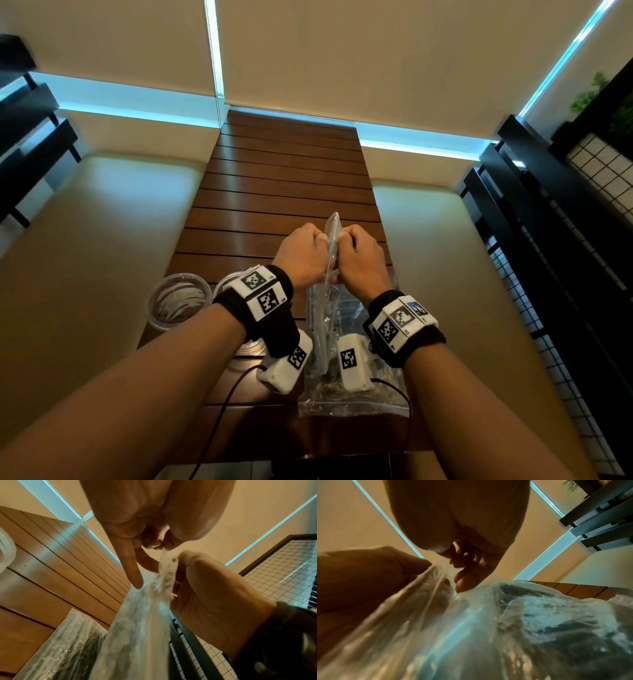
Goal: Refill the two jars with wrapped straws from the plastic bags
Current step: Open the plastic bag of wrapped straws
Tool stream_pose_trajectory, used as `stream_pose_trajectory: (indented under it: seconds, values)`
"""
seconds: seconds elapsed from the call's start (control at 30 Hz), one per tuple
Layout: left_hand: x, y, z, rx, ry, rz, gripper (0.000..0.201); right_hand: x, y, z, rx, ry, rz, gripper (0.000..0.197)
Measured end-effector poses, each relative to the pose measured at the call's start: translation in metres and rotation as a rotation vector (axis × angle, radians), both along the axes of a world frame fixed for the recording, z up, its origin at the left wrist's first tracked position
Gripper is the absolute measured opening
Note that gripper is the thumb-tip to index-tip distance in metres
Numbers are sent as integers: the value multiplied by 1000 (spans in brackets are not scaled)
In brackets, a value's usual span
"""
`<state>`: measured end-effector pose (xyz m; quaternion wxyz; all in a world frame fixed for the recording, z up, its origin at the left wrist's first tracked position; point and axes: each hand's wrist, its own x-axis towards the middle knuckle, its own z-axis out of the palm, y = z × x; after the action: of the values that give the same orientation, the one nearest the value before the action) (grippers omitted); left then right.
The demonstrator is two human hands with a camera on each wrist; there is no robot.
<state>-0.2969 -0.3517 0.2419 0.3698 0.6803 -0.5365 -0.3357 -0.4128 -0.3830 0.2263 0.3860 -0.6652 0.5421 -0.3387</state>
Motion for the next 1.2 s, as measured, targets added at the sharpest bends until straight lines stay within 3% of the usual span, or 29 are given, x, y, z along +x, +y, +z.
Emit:
stream_pose_trajectory:
  seconds: [0.2, 0.33, 0.43, 0.57, 0.7, 0.8, 0.87, 0.93, 1.0, 1.07, 1.2]
  values:
    - [9, -2, -1, 50, 274, -101, 20, -4, 4, 7, 55, 40, 131, 32]
    - [11, 0, -1, 34, 361, -91, 23, -3, 4, 7, -83, 254, 90, 31]
    - [6, 0, 1, 57, 261, -2, 23, -1, 4, 9, -160, 308, 50, 30]
    - [0, -3, 9, 58, -40, 61, 17, -3, 1, 12, -152, 305, -34, 31]
    - [15, -8, 14, 26, 48, 156, 13, -29, -4, 8, -12, 194, -107, 30]
    - [7, -9, 19, 26, -164, -28, 21, -27, 1, 13, 6, 66, -33, 30]
    - [-2, -7, 16, 101, -264, -141, 40, -23, 0, 16, -40, 68, -32, 30]
    - [-6, -5, 13, 201, -299, -184, 42, -26, -2, 16, -32, 54, -60, 31]
    - [-5, -5, 8, 263, -146, -146, 20, -32, -2, 15, -8, 6, -116, 31]
    - [-4, -3, 7, 265, 52, -69, 12, -35, -1, 13, -18, -31, -181, 35]
    - [-9, -1, 9, 174, 108, 36, 7, -31, 1, 10, -87, 4, -142, 36]
